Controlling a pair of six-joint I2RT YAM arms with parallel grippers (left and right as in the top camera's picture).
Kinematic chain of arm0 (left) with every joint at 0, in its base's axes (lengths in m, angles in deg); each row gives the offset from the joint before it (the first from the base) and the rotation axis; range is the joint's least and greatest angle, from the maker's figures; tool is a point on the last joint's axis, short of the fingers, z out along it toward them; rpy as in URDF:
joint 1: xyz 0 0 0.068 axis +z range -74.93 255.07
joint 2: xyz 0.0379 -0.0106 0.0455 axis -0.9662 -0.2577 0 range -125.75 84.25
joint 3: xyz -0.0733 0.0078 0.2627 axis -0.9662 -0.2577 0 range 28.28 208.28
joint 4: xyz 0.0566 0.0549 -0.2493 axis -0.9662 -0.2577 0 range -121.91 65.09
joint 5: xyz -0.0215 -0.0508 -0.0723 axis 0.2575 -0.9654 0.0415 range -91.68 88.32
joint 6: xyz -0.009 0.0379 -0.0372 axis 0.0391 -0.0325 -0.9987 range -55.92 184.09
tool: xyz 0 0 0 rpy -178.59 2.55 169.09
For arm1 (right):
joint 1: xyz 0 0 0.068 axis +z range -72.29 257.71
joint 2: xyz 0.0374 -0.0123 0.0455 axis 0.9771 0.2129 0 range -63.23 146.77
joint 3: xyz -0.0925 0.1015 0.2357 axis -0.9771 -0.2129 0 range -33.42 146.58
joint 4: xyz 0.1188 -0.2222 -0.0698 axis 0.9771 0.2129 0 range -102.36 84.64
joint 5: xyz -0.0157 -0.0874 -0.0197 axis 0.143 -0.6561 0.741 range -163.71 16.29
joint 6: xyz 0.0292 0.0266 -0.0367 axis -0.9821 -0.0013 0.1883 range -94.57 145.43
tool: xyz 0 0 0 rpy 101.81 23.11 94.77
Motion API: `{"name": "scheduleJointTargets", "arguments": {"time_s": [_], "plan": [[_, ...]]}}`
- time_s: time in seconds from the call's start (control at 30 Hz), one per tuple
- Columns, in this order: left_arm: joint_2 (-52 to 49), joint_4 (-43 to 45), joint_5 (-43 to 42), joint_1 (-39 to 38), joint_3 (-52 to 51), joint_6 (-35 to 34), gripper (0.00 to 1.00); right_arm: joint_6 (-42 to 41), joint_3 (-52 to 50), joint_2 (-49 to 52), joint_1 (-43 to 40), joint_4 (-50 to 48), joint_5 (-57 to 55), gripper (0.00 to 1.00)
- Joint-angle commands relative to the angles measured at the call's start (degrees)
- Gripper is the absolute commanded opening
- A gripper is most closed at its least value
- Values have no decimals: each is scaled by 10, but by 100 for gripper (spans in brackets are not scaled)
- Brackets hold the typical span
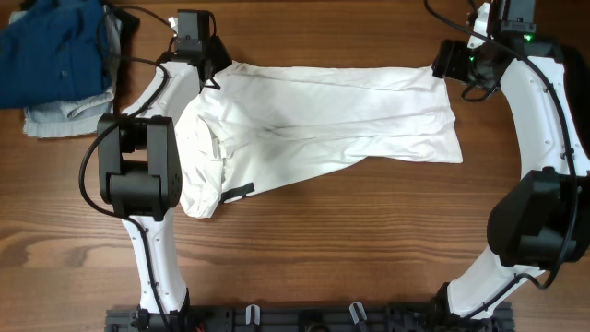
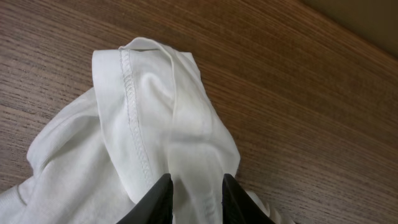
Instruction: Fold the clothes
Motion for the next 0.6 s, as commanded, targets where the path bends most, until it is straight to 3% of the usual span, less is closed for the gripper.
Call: {"name": "scheduleJointTargets", "arguments": {"time_s": [0.0, 0.33, 0.43, 0.57], "plan": [[-13, 1, 8, -1, 5, -10, 26, -2, 3, 5, 3, 0, -7, 80], [-34, -22, 8, 0, 5, -9, 40, 4, -1, 8, 3, 8, -8, 80], [-34, -20, 8, 0, 5, -9, 34, 4, -1, 10, 3, 9, -8, 80], [-33, -12, 8, 0, 5, -10, 8, 4, -1, 10, 3, 5, -8, 80]]}}
